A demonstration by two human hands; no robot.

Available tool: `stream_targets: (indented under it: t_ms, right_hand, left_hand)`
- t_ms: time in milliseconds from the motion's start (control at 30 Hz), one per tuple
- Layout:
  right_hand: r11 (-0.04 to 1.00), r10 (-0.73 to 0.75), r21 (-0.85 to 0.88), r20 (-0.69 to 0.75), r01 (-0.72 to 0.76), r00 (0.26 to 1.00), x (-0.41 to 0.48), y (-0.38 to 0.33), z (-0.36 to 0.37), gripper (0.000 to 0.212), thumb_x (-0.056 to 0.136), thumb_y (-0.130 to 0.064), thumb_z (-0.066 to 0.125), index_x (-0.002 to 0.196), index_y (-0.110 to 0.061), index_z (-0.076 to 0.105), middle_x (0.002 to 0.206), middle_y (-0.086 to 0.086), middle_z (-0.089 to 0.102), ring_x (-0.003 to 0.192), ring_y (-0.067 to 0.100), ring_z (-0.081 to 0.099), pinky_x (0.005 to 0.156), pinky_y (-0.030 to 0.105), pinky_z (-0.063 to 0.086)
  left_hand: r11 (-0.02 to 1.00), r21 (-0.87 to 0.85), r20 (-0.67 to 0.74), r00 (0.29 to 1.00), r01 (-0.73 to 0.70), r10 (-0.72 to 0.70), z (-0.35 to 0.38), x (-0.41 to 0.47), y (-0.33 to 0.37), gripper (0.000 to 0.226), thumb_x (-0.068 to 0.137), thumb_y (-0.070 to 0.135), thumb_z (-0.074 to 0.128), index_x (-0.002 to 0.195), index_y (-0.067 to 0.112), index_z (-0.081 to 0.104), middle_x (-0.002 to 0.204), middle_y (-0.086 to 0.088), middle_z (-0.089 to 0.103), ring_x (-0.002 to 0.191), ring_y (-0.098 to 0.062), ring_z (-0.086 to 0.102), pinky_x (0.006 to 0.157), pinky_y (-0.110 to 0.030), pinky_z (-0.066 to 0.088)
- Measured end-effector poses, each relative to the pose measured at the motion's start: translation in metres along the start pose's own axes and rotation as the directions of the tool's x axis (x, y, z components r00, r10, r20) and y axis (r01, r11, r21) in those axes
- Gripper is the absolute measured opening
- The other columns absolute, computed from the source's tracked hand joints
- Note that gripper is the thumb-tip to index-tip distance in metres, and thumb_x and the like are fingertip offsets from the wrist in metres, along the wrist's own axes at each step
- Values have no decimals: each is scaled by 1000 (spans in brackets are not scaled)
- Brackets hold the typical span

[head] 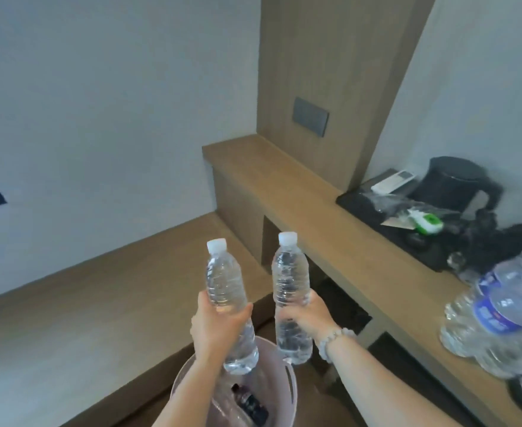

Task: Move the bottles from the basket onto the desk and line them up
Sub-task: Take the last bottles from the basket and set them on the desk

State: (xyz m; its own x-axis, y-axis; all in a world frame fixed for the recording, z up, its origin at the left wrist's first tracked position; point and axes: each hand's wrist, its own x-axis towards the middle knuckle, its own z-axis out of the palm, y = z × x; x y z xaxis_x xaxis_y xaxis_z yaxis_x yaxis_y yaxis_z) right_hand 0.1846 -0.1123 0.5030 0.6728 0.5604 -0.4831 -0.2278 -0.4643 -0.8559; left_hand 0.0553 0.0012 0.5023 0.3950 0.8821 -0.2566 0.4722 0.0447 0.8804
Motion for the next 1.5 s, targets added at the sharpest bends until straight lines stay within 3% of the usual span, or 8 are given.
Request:
stream_targets:
  t_ms: [200, 333, 467, 833, 1067, 1233, 1433, 1500]
  right_hand:
    - [977, -135, 147, -121, 152, 983, -46, -26, -59, 30, 74, -13, 78, 92, -26, 60, 88, -9, 67, 88, 11, 64, 62, 17, 41]
    - [967, -152, 161, -264, 199, 952, -71, -24, -107, 40, 69, -16, 80, 104, -23, 61, 96, -5, 67, 88, 12, 63, 67, 22, 47]
    - [950, -216, 138, -350, 278, 912, -100, -10, -163, 21, 73, -11, 75, 88, -24, 67, 88, -4, 69, 86, 13, 64, 69, 23, 48]
    - [893, -290, 200, -432, 404, 854, -166, 51, -315, 40, 66, -5, 79, 104, -12, 69, 100, 2, 72, 96, 17, 66, 82, 27, 53]
    - [817, -392, 238, -439, 526, 808, -226, 60, -399, 27, 73, 2, 71, 89, -20, 70, 87, -6, 72, 88, 11, 66, 81, 25, 50]
    - [802, -379, 269, -460, 533, 803, -257, 85, -462, 28, 72, 5, 72, 90, -17, 70, 91, 1, 72, 88, 18, 66, 82, 32, 52]
    - [856, -193, 310, -549, 413, 813, -268, 140, -509, 24, 71, -1, 74, 88, -17, 68, 94, 5, 70, 94, 23, 64, 86, 37, 49]
    - [878, -106, 330, -575, 348, 811, -271, 159, -516, 20, 73, -2, 73, 88, -13, 67, 87, 3, 69, 84, 18, 64, 70, 27, 48]
  left_hand:
    - [975, 24, 103, 971, -220, 217, 32, -22, 66, 59, 65, 39, 81, 112, 23, 48, 94, 3, 61, 90, -23, 61, 87, -39, 50]
    - [949, 27, 191, 933, -316, 305, 70, -55, 94, 61, 64, 39, 81, 113, 23, 49, 93, 4, 60, 94, -24, 59, 85, -35, 46]
    - [902, 35, 268, 874, -430, 406, 110, -95, 112, 61, 63, 39, 80, 114, 23, 52, 98, 5, 64, 94, -21, 60, 84, -36, 46]
    - [874, -65, 281, 831, -482, 479, 216, -249, 132, 57, 65, 31, 83, 111, 22, 49, 87, 12, 57, 85, -12, 54, 78, -26, 40]
    - [837, -127, 300, 784, -532, 544, 273, -337, 125, 63, 63, 31, 85, 111, 31, 44, 91, 20, 56, 89, -12, 60, 76, -27, 46]
    - [830, -203, 325, 764, -520, 558, 307, -393, 122, 62, 64, 22, 85, 109, 29, 43, 95, 17, 56, 87, -3, 57, 63, -9, 44]
    - [806, -150, 398, 711, -573, 579, 345, -426, 114, 65, 61, 30, 86, 110, 32, 43, 100, 21, 53, 91, 5, 52, 78, -8, 38]
    - [790, -103, 407, 699, -605, 589, 359, -433, 111, 67, 60, 35, 86, 112, 33, 43, 104, 16, 51, 96, 1, 49, 82, -14, 38]
